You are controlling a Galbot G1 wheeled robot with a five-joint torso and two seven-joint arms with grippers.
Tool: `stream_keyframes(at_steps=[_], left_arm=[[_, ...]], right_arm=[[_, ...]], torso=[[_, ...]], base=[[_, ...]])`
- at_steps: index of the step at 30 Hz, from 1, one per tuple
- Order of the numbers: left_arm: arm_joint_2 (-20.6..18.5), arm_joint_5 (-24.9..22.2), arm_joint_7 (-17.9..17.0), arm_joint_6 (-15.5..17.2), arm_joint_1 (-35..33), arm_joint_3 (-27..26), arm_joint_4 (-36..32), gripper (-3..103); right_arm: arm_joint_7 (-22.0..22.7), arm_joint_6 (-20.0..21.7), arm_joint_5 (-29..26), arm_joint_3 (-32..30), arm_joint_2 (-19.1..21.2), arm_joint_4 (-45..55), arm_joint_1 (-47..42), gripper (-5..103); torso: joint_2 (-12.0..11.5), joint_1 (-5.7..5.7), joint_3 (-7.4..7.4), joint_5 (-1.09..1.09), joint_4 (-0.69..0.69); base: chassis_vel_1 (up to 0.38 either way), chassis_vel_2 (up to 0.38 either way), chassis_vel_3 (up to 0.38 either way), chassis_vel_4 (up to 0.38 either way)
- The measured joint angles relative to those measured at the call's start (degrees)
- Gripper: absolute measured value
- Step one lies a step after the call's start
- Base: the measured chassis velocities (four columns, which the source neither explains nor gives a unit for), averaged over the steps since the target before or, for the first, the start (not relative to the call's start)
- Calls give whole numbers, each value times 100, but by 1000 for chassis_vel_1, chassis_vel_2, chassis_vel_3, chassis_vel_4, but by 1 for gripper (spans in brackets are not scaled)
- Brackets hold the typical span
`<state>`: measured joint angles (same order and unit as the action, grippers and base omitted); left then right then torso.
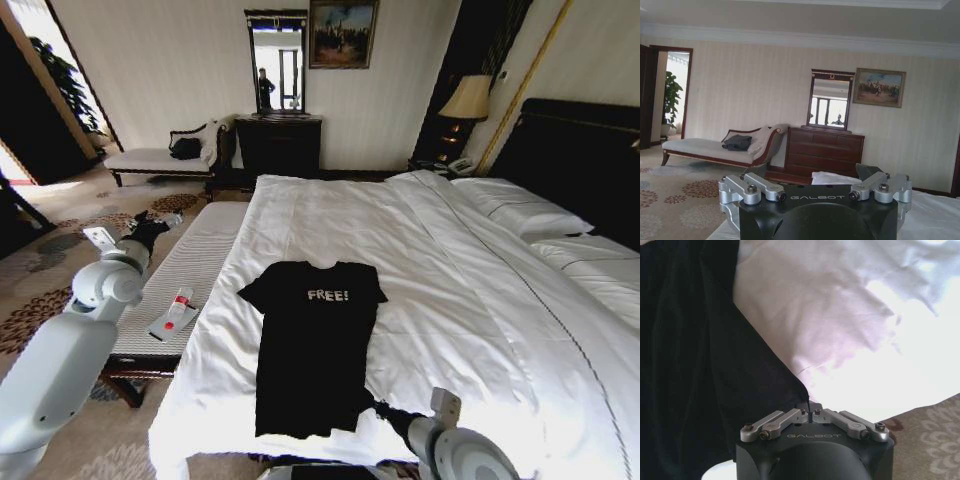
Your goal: Fold the clothes on the bed.
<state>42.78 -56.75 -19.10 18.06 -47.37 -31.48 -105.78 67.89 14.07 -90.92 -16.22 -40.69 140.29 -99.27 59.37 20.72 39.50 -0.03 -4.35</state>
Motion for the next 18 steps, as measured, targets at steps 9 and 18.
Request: stream_keyframes(at_steps=[9,18], left_arm=[[-62,-90,34,-21,-111,-237,-48,100],[-97,-119,37,-22,-160,-291,-144,100]], right_arm=[[468,-27,572,-133,-97,-391,-215,0],[641,82,932,-250,-173,-457,-503,0]], torso=[[0,0,0,0,1],[0,0,0,0,2]], base=[[0,0,0,0],[0,0,0,0]])
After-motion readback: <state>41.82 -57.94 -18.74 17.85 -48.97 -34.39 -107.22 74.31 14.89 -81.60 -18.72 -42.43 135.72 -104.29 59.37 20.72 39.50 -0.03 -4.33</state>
